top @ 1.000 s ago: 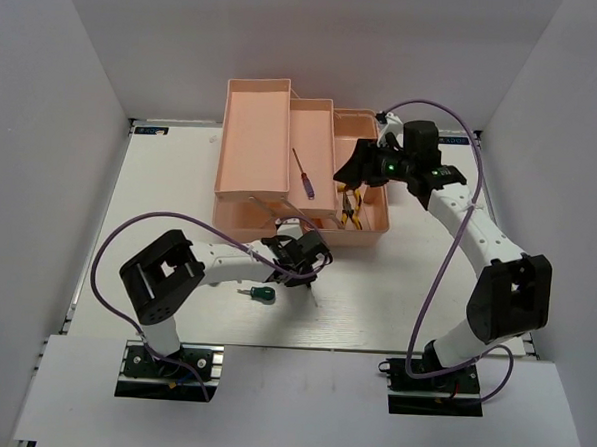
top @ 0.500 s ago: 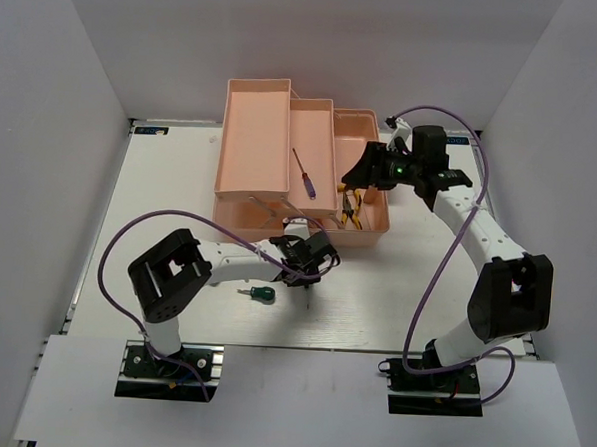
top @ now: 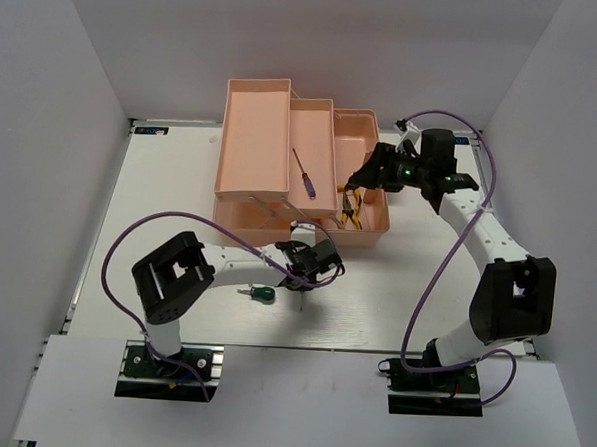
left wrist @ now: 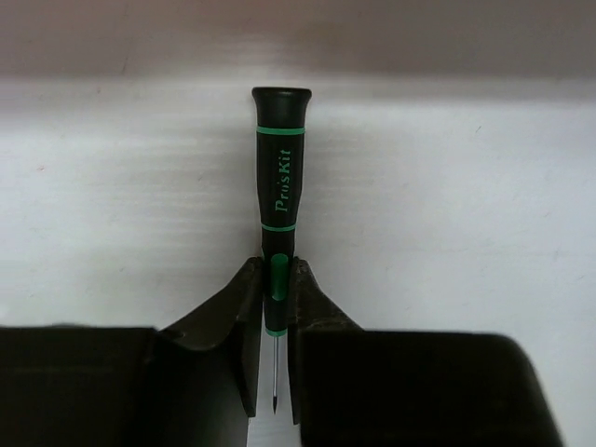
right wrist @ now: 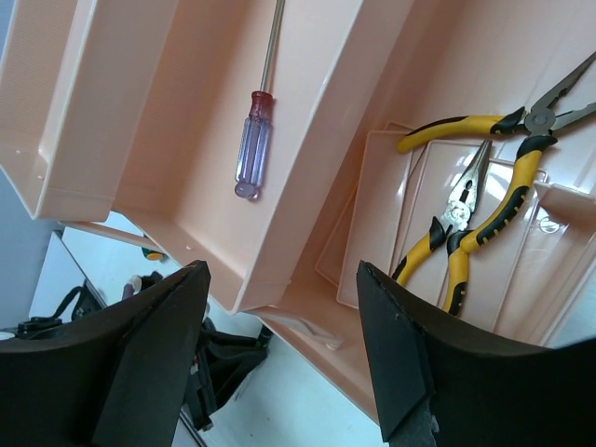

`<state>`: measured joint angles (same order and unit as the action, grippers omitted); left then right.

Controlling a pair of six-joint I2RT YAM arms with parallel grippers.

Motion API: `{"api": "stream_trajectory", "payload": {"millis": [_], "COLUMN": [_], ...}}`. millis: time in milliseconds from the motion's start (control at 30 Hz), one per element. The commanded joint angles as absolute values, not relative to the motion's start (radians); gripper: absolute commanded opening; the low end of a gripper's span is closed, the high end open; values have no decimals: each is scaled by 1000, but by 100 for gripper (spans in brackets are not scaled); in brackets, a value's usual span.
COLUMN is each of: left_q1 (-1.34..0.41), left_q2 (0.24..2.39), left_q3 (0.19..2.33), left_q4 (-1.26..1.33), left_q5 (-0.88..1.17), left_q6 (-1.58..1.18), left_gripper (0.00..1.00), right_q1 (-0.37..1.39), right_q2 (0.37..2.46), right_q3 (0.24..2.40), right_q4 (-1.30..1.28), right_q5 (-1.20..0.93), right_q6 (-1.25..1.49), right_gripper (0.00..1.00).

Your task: Sort the tools into containers

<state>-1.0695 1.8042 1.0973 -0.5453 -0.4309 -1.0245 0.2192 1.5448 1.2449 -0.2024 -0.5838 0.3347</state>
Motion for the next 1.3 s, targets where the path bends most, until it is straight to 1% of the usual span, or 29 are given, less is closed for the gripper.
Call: {"api": "stream_trajectory", "payload": {"millis": [0, 67, 100, 200, 233, 367, 500, 533, 567, 633, 667, 700, 733, 800, 833, 900, 1033, 1100, 1133, 1167, 1233, 1267], "left_q1": [-1118, -1137, -1147, -1169, -1169, -1169, -1152, -1141, -1141, -1103, -1091, -1077, -1066, -1023, -1009, -956, -882, -849, -836, -827, -807, -793], "left_q2": [1804, 1748, 1677, 1556, 1481, 1359, 1333, 1324, 1333, 1406, 1439, 1471, 1506, 1610, 1646, 1745, 1876, 1910, 1927, 1959, 1992, 2008], "left_q3": [1035, 1048, 1048, 1069, 1078, 1159, 1294, 1311, 1357, 1419, 1483, 1511, 1544, 1638, 1670, 1755, 1896, 1925, 1960, 1980, 2047, 2071], "left_q4": [-785, -785, -785, -727, -712, -670, -681, -681, -672, -672, -658, -635, -623, -592, -592, -571, -606, -606, -606, -606, -629, -629], "left_q5": [-397, -397, -397, -367, -353, -337, -377, -403, -472, -526, -563, -575, -597, -658, -673, -673, -673, -673, -663, -654, -617, -597], "left_q6": [-947, -914, -887, -783, -755, -631, -578, -551, -529, -503, -483, -462, -462, -436, -436, -416, -405, -379, -368, -358, -330, -318], "left_gripper": [0, 0, 0, 0, 0, 0, 0, 0, 0, 0, 0, 0, 0, 0, 0, 0, 0, 0, 0, 0, 0, 4], "right_q1": [204, 198, 193, 186, 180, 166, 156, 153, 155, 152, 149, 149, 147, 146, 144, 143, 143, 141, 144, 144, 144, 146], "right_q2": [1503, 1502, 1499, 1488, 1483, 1468, 1459, 1454, 1444, 1428, 1427, 1416, 1404, 1391, 1370, 1330, 1263, 1226, 1195, 1186, 1155, 1149], "right_q3": [1230, 1223, 1218, 1197, 1190, 1172, 1164, 1160, 1151, 1129, 1120, 1099, 1094, 1068, 1063, 1042, 988, 968, 944, 937, 905, 900], "right_q4": [-160, -161, -164, -167, -170, -187, -218, -221, -228, -227, -229, -230, -235, -245, -259, -273, -299, -302, -308, -311, -311, -327], "right_q5": [-617, -626, -629, -627, -629, -627, -634, -629, -621, -612, -612, -611, -620, -620, -618, -612, -598, -601, -603, -613, -629, -647], "right_q6": [342, 322, 321, 301, 282, 250, 192, 184, 161, 152, 146, 143, 134, 117, 112, 75, 5, -52, -84, -115, -164, -179], "right_gripper": [71, 71, 72, 72, 72, 72, 72, 72, 72, 68, 63, 56, 30, 5, 0, 0, 0, 13, 17, 27, 37, 56]}}
